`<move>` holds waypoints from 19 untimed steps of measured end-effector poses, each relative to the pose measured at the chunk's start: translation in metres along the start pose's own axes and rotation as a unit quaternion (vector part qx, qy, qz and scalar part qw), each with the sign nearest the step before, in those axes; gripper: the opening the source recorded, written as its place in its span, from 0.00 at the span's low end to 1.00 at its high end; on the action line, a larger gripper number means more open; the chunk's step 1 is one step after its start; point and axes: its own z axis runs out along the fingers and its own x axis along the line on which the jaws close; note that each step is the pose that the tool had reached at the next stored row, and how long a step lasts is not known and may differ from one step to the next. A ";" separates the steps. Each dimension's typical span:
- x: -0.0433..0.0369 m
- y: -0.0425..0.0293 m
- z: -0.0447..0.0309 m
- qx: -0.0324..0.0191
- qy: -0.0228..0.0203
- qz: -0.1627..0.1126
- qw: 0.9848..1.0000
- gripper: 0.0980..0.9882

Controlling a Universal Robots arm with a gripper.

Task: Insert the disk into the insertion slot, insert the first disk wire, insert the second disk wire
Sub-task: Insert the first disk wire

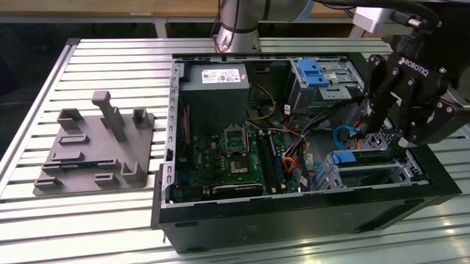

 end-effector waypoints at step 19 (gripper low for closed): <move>-0.0640 -0.0311 -0.0030 0.000 0.000 -0.001 1.000 0.52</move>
